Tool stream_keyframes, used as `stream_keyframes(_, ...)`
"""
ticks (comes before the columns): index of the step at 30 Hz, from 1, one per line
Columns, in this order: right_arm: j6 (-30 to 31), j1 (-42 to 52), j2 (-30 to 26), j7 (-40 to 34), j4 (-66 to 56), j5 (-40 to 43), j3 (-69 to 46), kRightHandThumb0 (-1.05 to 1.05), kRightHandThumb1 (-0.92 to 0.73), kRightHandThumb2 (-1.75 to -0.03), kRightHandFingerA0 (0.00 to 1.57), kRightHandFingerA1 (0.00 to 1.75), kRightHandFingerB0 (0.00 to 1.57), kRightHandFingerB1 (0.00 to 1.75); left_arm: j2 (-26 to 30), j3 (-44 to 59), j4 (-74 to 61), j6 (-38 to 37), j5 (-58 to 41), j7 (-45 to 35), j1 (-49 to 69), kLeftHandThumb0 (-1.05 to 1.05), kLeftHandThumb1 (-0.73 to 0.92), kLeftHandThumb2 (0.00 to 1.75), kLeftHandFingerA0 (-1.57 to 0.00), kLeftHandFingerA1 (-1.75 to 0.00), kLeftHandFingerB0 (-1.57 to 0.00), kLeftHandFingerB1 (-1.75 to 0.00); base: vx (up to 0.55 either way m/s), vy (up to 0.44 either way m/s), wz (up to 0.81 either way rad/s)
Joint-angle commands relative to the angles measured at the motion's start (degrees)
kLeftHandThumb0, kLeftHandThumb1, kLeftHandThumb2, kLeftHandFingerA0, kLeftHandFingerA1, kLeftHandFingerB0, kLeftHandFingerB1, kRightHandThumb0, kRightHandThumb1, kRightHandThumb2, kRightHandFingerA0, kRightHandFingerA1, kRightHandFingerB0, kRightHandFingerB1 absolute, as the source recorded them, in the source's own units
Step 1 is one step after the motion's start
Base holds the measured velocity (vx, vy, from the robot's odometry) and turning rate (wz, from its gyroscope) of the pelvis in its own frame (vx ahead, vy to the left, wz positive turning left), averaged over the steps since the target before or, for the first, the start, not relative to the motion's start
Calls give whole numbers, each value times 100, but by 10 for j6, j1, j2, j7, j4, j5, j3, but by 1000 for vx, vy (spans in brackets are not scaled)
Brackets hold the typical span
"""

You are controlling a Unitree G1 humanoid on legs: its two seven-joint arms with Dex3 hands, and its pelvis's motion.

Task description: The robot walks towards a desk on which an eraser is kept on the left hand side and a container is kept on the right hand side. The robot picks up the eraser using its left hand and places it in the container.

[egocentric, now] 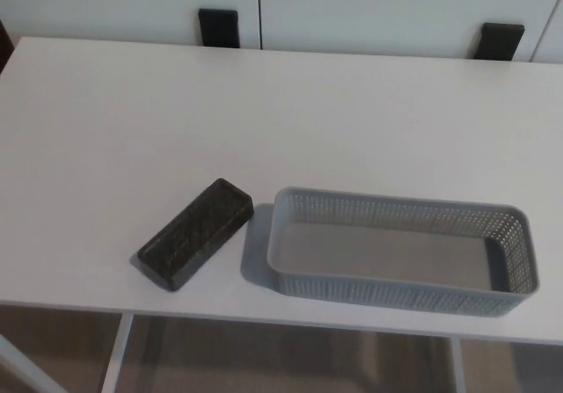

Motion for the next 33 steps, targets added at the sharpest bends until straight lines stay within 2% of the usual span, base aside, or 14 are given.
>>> stream_keyframes(1,-7,-3,-19,2,6,-8,-2,-25,-64,-58,53,50,31,38,206,-23,-401,24,-366,-365,68,-69,50,89,-25,-44,-45,-51,0,0,0)
stream_keyframes(4,-4,-2,-18,4,2,-5,-2,-25,-62,-58,51,50,30,38,210,20,-448,47,-483,-431,57,-84,53,90,-34,-42,-42,-45,0,0,0)
stream_keyframes(5,-2,-1,-18,4,1,-3,-3,-21,-44,-89,43,63,19,51,205,40,-465,59,-533,-455,50,-80,49,94,-26,-44,-31,-45,0,0,0)
stream_keyframes(6,-4,-1,-18,1,1,-7,-1,-25,-62,-58,52,50,31,39,166,62,-475,20,-574,-472,42,-94,61,108,-36,-47,-25,-41,0,0,0)
stream_keyframes(7,-6,-1,-19,-1,1,-10,0,-26,-62,-58,53,50,32,39,167,83,-485,-7,-566,-451,67,-102,86,66,-56,-37,-49,-40,0,0,0)
stream_keyframes(8,-7,-1,-19,-2,0,-12,2,-25,-63,-58,52,50,31,39,178,123,-507,-36,-559,-421,106,-99,80,90,-54,-43,-47,-42,0,0,0)
stream_keyframes(10,-4,-1,-20,-1,1,-13,3,-25,-64,-59,52,50,32,38,133,130,-542,2,-653,-420,107,-79,92,69,-60,-41,-56,-37,0,0,0)
stream_keyframes(12,-10,-8,-23,2,6,-16,5,-28,-62,-58,51,50,31,38,75,118,-625,-109,-644,-267,130,-63,85,67,-44,-37,-36,-32,0,0,0)
stream_keyframes(18,-10,-6,-26,9,2,-15,8,-27,-64,-58,48,49,30,38,175,90,-711,-53,-683,-20,-24,-73,69,62,-50,-38,-37,-32,0,0,0)
stream_keyframes(20,-18,-6,-29,8,5,-22,13,-27,-65,-59,50,49,31,38,137,125,-711,-64,-517,90,-14,-75,56,58,-35,-33,-33,-32,0,0,0)
stream_keyframes(22,-19,-8,-31,9,4,-24,14,-28,-65,-59,52,50,31,38,71,208,-711,-4,-307,148,-34,-25,33,85,0,-50,0,-48,0,0,0)
stream_keyframes(25,-35,-7,-34,5,6,-38,24,-30,-63,-58,51,48,31,38,-42,217,-699,113,78,130,-116,-54,37,68,0,-5,0,-10,0,0,0)
stream_keyframes(27,-40,-5,-34,-3,7,-46,29,-27,-63,-58,53,49,33,38,-67,180,-652,133,304,131,-162,-54,36,67,0,-7,0,-5,0,0,0)
stream_keyframes(33,-35,-18,-30,3,13,-34,26,-26,-64,-59,56,52,32,39,-43,46,-456,255,539,158,-305,-62,34,67,0,-1,-1,-8,0,0,0)
